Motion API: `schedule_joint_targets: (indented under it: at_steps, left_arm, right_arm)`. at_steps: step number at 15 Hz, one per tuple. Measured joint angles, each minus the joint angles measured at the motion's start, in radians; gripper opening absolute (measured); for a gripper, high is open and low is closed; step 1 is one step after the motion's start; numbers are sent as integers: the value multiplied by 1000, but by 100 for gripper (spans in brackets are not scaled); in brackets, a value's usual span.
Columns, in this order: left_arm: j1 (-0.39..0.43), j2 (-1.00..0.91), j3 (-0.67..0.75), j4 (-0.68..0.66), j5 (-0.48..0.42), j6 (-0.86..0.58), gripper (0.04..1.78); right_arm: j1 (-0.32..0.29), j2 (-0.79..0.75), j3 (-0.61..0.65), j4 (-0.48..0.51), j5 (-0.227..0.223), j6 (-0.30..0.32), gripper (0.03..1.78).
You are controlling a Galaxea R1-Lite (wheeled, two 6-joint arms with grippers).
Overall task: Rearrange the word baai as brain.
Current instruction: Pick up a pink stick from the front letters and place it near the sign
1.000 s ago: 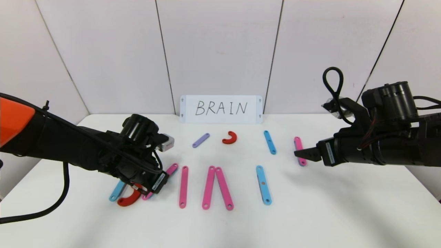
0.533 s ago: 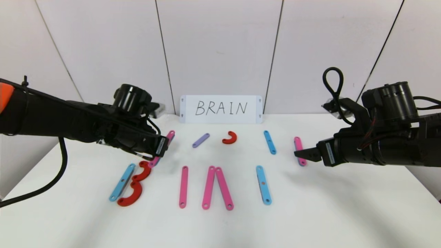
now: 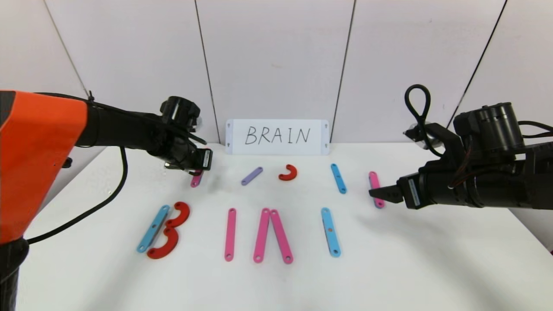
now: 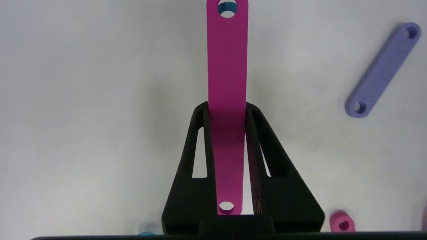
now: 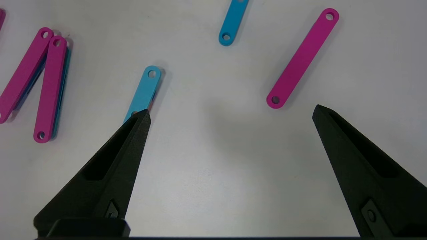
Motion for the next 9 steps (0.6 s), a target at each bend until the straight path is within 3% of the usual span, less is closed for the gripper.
schedule_joint_targets:
  at_steps: [9]
  left_arm:
    - [33, 99, -72, 54, 2, -25, 33]
  right_arm:
    - [1, 3, 1, 0, 0, 0, 170]
